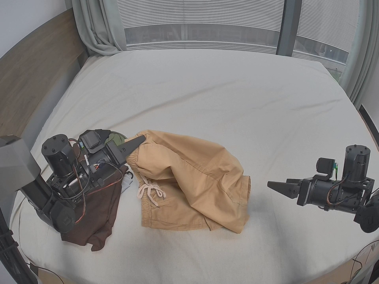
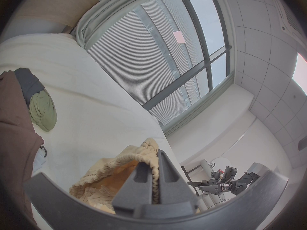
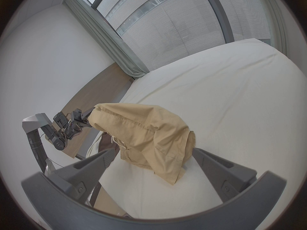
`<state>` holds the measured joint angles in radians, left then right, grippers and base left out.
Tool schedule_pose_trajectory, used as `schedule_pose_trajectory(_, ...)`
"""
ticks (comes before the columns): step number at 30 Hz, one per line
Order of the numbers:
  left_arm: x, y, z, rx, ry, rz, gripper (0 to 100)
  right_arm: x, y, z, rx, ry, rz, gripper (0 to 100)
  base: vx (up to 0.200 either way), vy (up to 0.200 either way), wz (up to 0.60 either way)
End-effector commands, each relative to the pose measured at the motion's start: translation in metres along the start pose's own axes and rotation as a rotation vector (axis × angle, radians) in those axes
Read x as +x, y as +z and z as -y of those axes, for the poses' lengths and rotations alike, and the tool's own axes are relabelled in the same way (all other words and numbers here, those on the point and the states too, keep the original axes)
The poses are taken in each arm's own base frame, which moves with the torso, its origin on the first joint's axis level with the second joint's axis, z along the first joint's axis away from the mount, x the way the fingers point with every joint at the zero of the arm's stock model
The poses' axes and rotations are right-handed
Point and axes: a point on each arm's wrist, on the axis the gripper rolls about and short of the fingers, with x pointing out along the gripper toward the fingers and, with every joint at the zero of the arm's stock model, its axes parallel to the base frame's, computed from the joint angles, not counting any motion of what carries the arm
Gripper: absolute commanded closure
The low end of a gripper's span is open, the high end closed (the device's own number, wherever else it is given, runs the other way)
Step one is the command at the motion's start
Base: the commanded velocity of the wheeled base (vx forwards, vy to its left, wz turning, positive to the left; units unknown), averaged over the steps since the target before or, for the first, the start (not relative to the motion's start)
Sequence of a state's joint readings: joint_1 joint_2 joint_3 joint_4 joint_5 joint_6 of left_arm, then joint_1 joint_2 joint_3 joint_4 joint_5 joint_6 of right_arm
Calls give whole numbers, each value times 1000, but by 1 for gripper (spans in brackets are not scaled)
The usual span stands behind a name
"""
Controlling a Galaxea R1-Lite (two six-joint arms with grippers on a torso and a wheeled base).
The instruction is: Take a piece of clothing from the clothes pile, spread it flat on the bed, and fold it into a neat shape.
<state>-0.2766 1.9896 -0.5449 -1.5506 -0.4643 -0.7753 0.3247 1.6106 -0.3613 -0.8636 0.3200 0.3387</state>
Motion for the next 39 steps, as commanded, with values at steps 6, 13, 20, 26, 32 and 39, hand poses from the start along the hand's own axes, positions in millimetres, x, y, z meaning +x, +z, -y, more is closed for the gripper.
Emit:
schedule_pose_trajectory(6,-4,-3,1,65,6,-11,100,32,-32,11,23,2,-83,0,0,0,0)
schedule_pose_trajectory(13,-6,-3,1,68,11,-12,100,38,-37,11,49,9,-96,0,0,0,0)
schedule_pose_trajectory(20,-14,-1,8,70,8,-9,100,41,-40,12,66,6,-110,0,0,0,0)
schedule_pose_trajectory(26,-20,0,16,72,-4,-9,100,45,-44,13,69,9,-130,0,0,0,0)
schedule_pose_trajectory(32,-21,-3,14,73,-2,-23,100,52,-49,16,75,5,-151,0,0,0,0)
schedule_pose_trajectory(39,-19,-4,10,76,8,-25,100,71,-65,21,103,24,-137,0,0,0,0)
